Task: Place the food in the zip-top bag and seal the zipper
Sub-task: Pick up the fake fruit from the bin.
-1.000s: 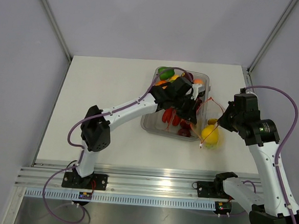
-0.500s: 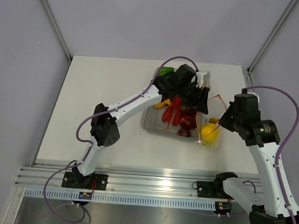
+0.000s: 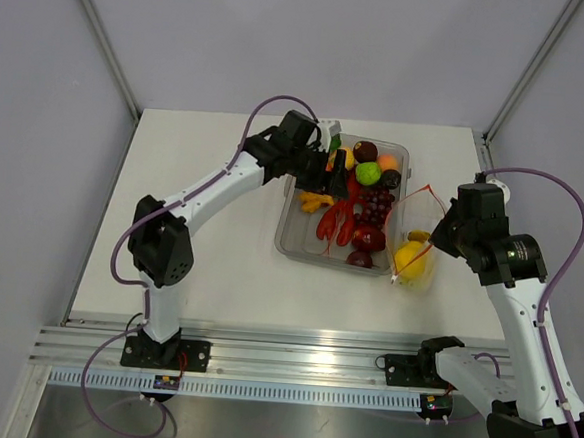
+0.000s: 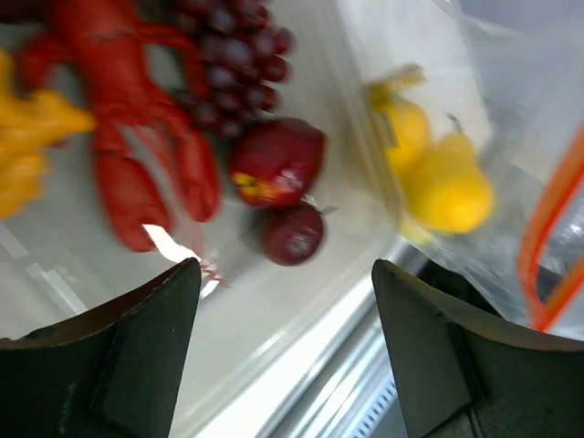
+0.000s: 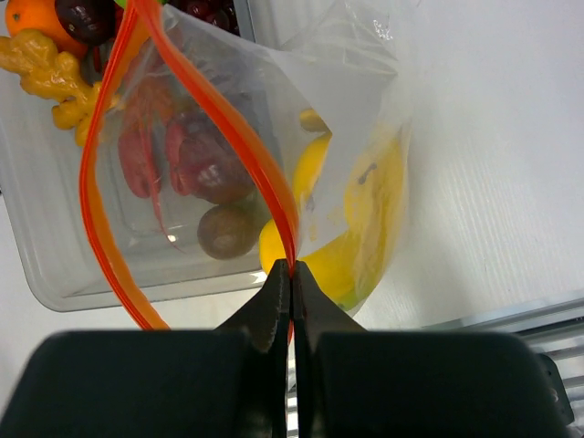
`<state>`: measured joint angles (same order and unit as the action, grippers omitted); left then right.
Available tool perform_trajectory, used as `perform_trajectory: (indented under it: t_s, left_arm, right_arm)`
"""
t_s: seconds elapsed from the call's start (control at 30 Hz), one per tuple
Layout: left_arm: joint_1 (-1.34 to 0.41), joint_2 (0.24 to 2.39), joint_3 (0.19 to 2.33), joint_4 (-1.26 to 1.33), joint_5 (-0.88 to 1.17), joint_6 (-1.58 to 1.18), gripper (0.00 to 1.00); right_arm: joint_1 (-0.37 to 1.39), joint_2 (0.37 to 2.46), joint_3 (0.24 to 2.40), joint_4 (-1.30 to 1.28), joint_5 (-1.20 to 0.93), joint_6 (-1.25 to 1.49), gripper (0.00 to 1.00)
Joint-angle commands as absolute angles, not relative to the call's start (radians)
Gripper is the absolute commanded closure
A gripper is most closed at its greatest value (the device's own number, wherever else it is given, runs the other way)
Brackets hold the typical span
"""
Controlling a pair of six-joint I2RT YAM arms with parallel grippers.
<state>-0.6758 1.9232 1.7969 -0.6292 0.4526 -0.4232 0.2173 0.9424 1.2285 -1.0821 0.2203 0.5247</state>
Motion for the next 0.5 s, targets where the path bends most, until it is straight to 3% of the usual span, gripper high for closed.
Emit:
perform_trajectory:
  t_s: [0.0, 0.23, 0.47]
  left_arm:
    - [-0.669, 1.899, 1.784, -0.592, 0.39, -0.339, 0.2]
    - [-0.71, 1.976, 1.762, -0.557, 0.448, -0.178, 0.29]
    - [-0.837, 2.074, 1.884, -0.646, 0.379, 0.194, 0.27]
  right_arm:
    - [0.222, 0.939, 1.255, -1.058, 0.25, 0.538, 1.0]
    - [0.222, 0.954, 1.261, -1.055, 0.244, 0.537, 1.0]
    - [0.222, 0.966, 1.264, -1.051, 0.232, 0.537, 1.0]
